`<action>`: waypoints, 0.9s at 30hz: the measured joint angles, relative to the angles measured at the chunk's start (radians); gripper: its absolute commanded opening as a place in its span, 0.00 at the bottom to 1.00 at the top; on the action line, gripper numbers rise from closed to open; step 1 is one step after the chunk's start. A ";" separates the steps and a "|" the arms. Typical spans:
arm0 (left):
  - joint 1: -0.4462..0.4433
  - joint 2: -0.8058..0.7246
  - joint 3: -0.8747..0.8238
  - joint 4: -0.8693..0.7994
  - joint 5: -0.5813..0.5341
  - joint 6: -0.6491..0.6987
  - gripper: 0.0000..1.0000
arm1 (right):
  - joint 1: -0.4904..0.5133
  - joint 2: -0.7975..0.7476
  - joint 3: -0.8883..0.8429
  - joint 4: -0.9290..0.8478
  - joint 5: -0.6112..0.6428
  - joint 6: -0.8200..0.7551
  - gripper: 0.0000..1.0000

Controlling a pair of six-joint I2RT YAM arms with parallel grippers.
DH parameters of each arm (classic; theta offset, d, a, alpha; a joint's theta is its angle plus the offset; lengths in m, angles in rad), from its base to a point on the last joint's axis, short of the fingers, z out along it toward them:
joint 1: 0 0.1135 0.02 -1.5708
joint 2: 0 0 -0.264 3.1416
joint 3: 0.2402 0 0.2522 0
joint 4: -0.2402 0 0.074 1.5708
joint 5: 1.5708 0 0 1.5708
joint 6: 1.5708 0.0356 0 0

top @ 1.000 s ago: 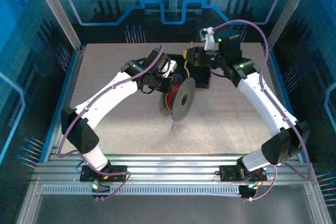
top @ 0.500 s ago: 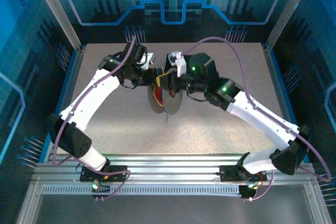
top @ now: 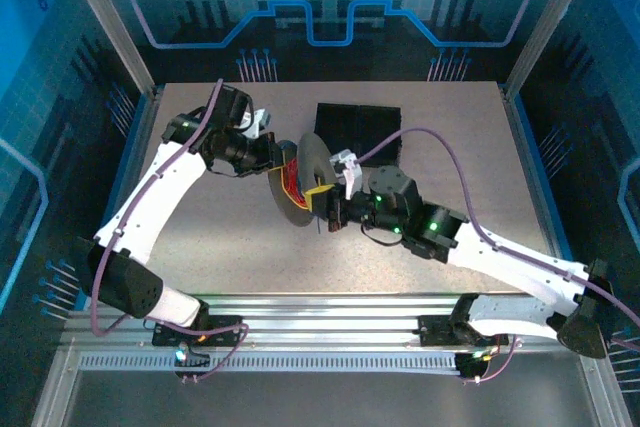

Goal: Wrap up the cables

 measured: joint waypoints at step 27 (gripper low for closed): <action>0.056 -0.282 -0.562 0.477 0.063 -0.473 0.00 | 0.127 -0.064 -0.460 0.537 0.394 0.375 0.00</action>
